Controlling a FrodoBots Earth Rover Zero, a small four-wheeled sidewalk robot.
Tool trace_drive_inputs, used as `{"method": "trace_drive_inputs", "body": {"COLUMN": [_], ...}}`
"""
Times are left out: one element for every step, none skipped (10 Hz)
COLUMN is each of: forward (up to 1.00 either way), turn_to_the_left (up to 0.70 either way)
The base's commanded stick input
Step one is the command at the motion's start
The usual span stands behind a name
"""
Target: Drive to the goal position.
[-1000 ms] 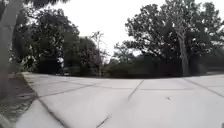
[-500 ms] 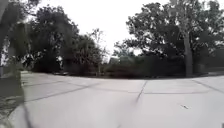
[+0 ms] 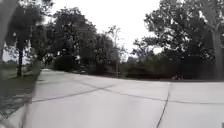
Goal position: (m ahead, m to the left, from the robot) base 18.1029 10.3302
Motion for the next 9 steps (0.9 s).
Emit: {"method": "trace_drive_inputs", "body": {"forward": [0.7,0.7,0.7,0.7,0.7,0.7,0.7,0.7,0.7], "turn_to_the_left": [0.35,0.28,0.0,0.0,0.0,0.0,0.0,0.0,0.0]}}
